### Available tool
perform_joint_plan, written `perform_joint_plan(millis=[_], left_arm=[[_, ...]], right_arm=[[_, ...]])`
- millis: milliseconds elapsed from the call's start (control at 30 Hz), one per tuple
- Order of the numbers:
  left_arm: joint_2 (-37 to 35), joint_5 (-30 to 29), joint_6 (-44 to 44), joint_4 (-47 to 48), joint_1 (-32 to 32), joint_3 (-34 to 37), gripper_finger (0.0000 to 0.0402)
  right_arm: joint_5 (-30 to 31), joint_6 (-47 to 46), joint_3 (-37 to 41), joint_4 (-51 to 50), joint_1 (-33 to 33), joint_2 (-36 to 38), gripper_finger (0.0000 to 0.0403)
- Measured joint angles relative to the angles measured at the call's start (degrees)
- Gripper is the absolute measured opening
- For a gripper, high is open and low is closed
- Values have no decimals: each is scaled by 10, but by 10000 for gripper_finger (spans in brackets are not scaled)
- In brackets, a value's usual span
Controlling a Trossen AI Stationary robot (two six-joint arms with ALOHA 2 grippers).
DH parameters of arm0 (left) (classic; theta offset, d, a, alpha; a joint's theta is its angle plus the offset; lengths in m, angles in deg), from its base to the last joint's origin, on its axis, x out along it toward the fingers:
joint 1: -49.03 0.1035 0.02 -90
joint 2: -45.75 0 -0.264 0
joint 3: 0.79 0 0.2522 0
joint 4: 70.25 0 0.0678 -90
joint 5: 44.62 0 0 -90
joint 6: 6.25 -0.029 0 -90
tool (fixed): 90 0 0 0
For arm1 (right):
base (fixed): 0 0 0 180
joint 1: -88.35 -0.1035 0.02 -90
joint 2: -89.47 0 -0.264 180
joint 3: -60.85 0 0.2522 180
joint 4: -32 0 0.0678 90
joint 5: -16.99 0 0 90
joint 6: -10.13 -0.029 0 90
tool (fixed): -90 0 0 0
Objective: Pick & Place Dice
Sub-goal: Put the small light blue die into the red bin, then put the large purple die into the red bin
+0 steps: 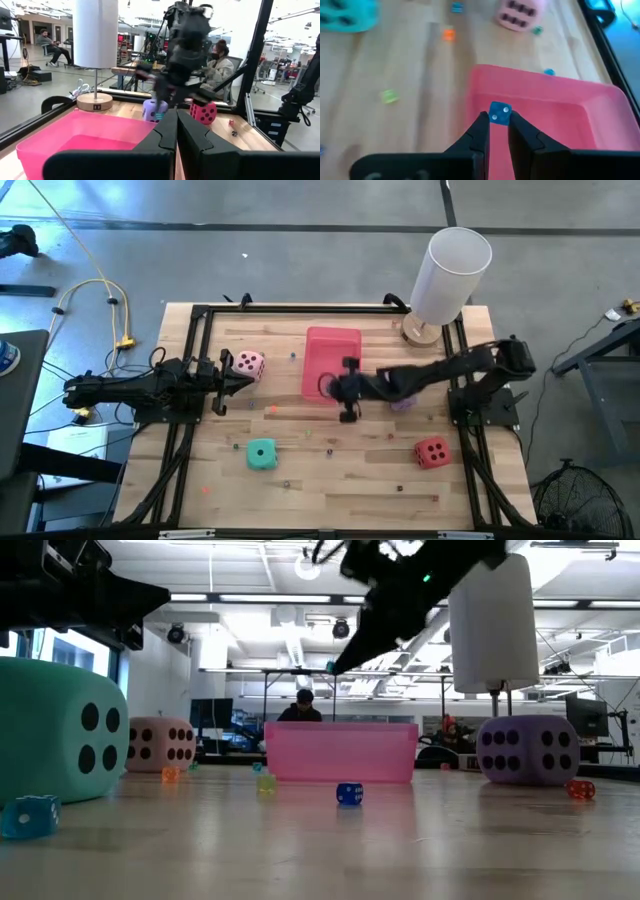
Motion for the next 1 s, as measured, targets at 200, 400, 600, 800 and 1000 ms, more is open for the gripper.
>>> perform_joint_plan(millis=[200, 400, 600, 800, 1000], left_arm=[[0, 0, -3, -1, 0, 0, 0], [0, 0, -3, -1, 0, 0, 0], [0, 0, -3, -1, 0, 0, 0], [0, 0, -3, -1, 0, 0, 0], [0, 0, -3, -1, 0, 0, 0]], right_arm=[[-40, 12, 1, -7, 48, -41, 32], [-35, 2, 0, 10, 78, -55, 43], [-34, -33, 0, 48, 105, -54, 80], [-154, -37, 0, 54, 134, -54, 122], [-154, -78, -39, 58, 154, -19, 191]])
